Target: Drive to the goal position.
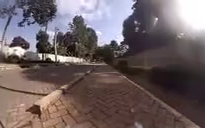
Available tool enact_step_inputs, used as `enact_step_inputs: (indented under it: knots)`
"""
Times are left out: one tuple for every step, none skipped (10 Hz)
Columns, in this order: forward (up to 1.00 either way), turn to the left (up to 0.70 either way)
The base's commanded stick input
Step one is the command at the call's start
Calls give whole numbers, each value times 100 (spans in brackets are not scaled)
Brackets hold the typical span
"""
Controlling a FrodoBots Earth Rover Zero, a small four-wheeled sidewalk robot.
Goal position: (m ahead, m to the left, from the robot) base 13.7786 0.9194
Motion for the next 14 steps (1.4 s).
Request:
enact_step_inputs:
  knots:
    - [70, -35]
    - [70, -14]
    - [70, 0]
    - [70, 0]
    - [70, 0]
    - [70, 0]
    - [70, 0]
    - [70, 0]
    - [70, 0]
    - [70, 0]
    - [70, 0]
    - [70, 0]
    - [70, 0]
    - [70, 0]
